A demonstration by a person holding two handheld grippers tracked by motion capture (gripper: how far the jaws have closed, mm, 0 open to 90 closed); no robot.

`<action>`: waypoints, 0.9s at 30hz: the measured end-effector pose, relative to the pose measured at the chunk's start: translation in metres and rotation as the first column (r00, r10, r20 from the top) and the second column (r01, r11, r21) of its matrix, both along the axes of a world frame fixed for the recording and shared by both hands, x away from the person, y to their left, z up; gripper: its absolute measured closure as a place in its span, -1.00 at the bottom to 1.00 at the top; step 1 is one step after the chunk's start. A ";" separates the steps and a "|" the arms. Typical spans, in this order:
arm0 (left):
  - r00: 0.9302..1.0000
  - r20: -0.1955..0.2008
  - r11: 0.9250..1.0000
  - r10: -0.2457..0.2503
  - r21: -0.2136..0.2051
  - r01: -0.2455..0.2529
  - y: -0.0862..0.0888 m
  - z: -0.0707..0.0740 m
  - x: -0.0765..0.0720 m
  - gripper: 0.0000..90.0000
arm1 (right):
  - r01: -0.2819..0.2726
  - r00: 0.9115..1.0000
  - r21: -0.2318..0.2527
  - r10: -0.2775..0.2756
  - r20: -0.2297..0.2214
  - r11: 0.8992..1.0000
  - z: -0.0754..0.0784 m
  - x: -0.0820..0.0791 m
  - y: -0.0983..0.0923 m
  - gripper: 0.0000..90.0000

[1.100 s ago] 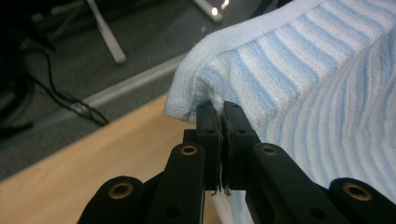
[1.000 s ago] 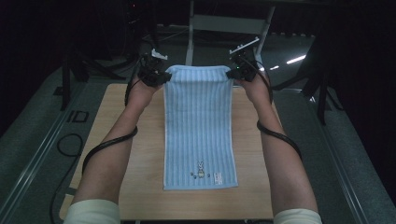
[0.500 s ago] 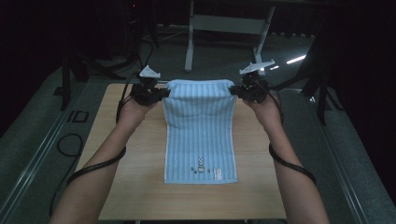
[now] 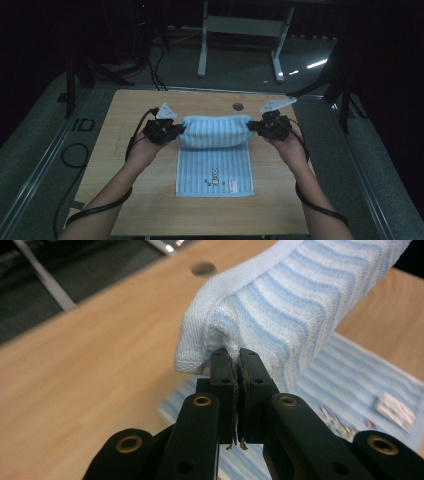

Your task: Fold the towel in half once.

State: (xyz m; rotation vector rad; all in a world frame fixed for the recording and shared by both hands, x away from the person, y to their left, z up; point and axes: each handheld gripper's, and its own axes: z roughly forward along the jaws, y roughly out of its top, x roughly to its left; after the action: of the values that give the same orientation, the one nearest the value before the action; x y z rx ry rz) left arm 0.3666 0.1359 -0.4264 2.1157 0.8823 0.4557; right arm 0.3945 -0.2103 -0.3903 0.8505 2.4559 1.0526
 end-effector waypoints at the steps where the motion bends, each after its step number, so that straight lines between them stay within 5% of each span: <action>1: 1.000 -0.028 1.000 -0.005 0.000 0.005 0.000 -0.012 -0.003 0.92 | -0.003 1.000 0.007 0.003 -0.005 1.000 -0.006 -0.004 -0.001 0.91; 5: 0.996 -0.092 1.000 -0.016 -0.025 0.014 -0.001 -0.037 -0.006 0.92 | -0.003 0.997 0.020 0.005 -0.077 1.000 -0.045 -0.017 -0.006 0.91; 6: 0.996 -0.092 1.000 -0.016 -0.025 0.014 -0.001 -0.037 -0.006 0.92 | -0.003 0.997 0.020 0.005 -0.077 1.000 -0.045 -0.017 -0.006 0.91; 8: 0.989 -0.145 0.999 -0.028 -0.036 0.022 -0.003 -0.053 -0.004 0.92 | 0.016 0.992 0.019 -0.013 -0.129 1.000 -0.069 -0.017 -0.009 0.91; 14: 0.975 -0.220 1.000 -0.021 -0.013 0.019 -0.005 -0.080 0.005 0.91 | 0.026 0.979 -0.008 -0.027 -0.204 1.000 -0.101 -0.007 -0.007 0.91; 16: 0.969 -0.247 0.999 -0.023 -0.037 0.015 -0.004 -0.086 0.010 0.91 | 0.032 0.974 -0.008 -0.033 -0.225 0.999 -0.108 -0.002 -0.005 0.91; 19: 0.973 -0.232 0.998 -0.013 -0.056 0.000 -0.003 -0.079 0.013 0.91 | 0.031 0.972 -0.032 -0.037 -0.233 0.999 -0.109 0.007 0.001 0.91; 23: 0.991 -0.131 0.999 -0.030 -0.038 0.025 0.000 -0.049 -0.011 0.91 | 0.026 0.985 0.022 -0.022 -0.170 0.999 -0.081 -0.006 0.000 0.91; 25: 0.983 -0.165 0.996 -0.085 -0.050 0.077 0.003 -0.042 -0.035 0.87 | 0.011 0.992 0.065 -0.003 -0.123 0.998 -0.068 -0.030 -0.006 0.89; 27: 0.959 -0.232 0.986 -0.160 0.002 0.165 0.001 -0.049 -0.062 0.58 | -0.037 0.991 0.131 0.053 -0.126 0.991 -0.068 -0.064 -0.014 0.65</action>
State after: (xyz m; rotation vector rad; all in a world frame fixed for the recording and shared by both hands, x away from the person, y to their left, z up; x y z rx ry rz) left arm 0.3045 0.1372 -0.4751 2.2713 0.8252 0.1352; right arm 0.3302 -0.2245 -0.4584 0.9337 2.5469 1.2189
